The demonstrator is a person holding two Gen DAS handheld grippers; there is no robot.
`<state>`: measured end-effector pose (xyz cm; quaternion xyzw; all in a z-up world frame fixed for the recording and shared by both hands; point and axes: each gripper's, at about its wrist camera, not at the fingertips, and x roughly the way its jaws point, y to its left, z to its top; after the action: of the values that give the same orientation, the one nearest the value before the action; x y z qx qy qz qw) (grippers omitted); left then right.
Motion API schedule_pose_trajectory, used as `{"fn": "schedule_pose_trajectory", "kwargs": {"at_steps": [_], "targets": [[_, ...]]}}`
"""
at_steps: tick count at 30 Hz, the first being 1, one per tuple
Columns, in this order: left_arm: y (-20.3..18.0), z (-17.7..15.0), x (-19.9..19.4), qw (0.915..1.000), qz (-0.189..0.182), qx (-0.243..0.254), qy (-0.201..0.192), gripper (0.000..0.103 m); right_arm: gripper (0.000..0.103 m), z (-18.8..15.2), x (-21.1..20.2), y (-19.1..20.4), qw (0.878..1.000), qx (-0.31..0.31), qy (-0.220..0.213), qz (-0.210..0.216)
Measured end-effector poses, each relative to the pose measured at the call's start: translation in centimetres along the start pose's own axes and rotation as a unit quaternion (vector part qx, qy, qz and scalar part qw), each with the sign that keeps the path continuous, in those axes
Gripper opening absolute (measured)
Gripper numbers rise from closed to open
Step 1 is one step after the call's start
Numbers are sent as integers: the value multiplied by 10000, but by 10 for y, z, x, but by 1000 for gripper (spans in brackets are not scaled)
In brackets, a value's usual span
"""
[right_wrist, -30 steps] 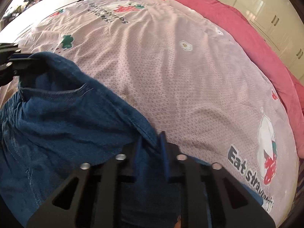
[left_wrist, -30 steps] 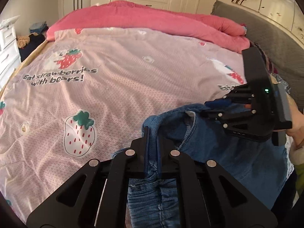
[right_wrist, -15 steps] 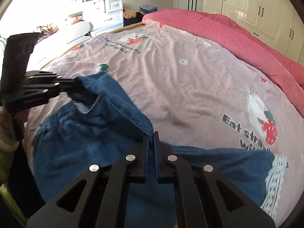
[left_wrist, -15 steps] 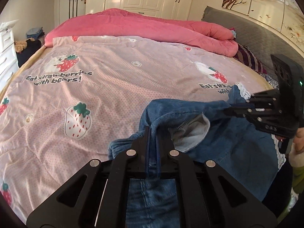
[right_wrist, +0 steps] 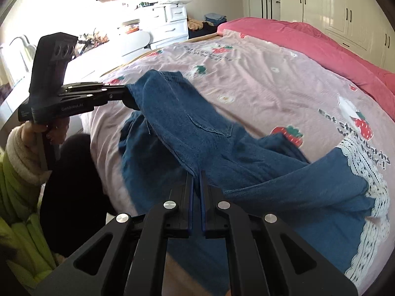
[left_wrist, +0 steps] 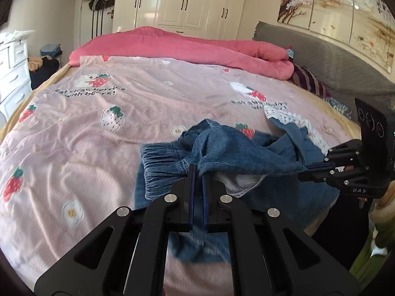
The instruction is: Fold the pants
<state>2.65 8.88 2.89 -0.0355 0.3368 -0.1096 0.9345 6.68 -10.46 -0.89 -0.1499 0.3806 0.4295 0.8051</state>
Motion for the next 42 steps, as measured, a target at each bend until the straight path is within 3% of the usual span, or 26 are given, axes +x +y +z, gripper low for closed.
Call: {"fn": "schedule_pose_trajectory", "kwargs": {"at_steps": [7, 13, 20, 27, 29, 30, 31, 35, 38, 42], "targets": [[3, -40, -2, 9982, 178, -130, 566, 0, 4, -28, 25, 27, 9994, 27, 355, 52], [3, -52, 3, 9962, 280, -148, 814, 2, 6, -42, 40, 30, 9985, 145, 529, -47], [8, -49, -12, 9969, 476, -286, 550, 2, 9, -43, 35, 37, 9989, 333, 284, 193], [12, -62, -5, 9940, 512, -369, 894, 5, 15, -50, 45, 34, 9975, 497, 425, 283], [12, -61, -11, 9944, 455, -379, 877, 9, 23, -50, 44, 32, 9966, 576, 419, 421], [12, -60, -15, 9944, 490, -370, 857, 16, 25, -50, 44, 33, 9965, 572, 434, 430], [12, -60, -17, 9939, 586, -359, 858, 37, 30, -51, 44, 33, 9965, 547, 465, 431], [18, -57, -32, 9927, 814, -418, 786, 40, 41, -53, 44, 39, 9969, 432, 486, 453], [22, -45, -53, 9931, 947, -479, 506, 40, 43, -50, 32, 40, 9965, 464, 443, 544], [9, -18, -61, 9967, 730, -322, 160, 50, 49, -39, 4, 29, 9962, 671, 33, 548]]}}
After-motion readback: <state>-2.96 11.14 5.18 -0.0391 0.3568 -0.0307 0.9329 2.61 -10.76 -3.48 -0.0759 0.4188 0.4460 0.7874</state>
